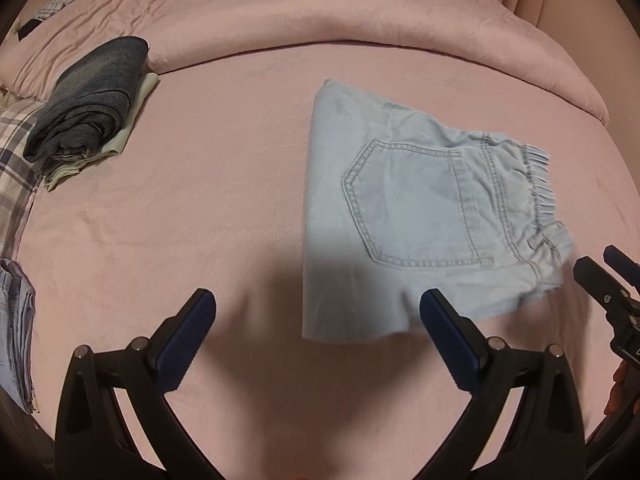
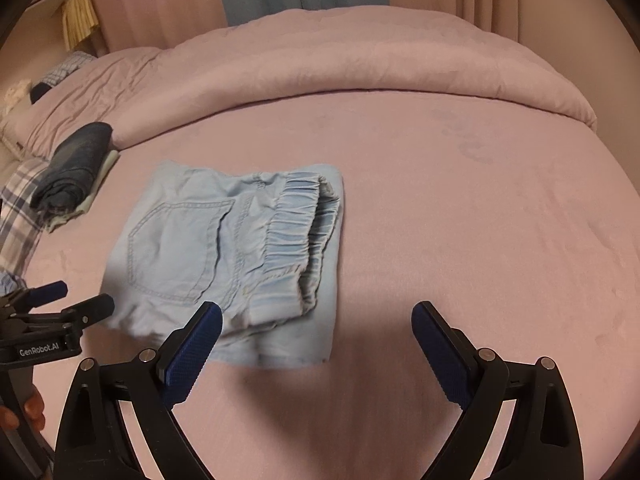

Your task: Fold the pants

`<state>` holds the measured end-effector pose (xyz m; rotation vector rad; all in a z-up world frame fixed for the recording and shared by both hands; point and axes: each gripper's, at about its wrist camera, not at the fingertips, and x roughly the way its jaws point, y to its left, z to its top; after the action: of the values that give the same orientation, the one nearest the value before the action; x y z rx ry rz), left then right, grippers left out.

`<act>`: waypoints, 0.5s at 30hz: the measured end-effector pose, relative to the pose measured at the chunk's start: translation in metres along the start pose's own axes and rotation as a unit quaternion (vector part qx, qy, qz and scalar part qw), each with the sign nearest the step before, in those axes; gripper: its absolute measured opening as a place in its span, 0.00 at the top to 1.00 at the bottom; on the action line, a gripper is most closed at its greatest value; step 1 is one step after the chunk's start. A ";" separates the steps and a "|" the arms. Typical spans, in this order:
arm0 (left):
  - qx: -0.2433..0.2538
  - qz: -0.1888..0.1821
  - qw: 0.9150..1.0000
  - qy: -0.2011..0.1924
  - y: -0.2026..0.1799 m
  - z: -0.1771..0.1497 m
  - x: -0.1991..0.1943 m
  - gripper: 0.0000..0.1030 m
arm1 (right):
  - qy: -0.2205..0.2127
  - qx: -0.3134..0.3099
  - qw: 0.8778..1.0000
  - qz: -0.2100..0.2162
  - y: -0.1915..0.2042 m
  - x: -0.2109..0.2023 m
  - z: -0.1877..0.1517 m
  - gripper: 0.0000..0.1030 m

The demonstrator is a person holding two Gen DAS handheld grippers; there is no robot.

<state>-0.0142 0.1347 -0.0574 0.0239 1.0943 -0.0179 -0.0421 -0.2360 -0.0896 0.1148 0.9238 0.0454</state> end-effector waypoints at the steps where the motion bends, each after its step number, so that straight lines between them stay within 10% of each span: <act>1: 0.001 0.000 1.000 -0.002 -0.001 -0.002 -0.003 0.01 | -0.002 -0.002 1.000 0.001 0.001 -0.003 -0.002 0.08; 15: 0.011 -0.013 0.999 -0.027 -0.012 -0.026 -0.044 0.01 | -0.025 -0.017 0.999 0.019 0.022 -0.038 -0.019 0.08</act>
<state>-0.0582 0.1237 -0.0304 0.0290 1.0408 -0.0549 -0.0798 -0.2159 -0.0683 0.1026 0.8710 0.0932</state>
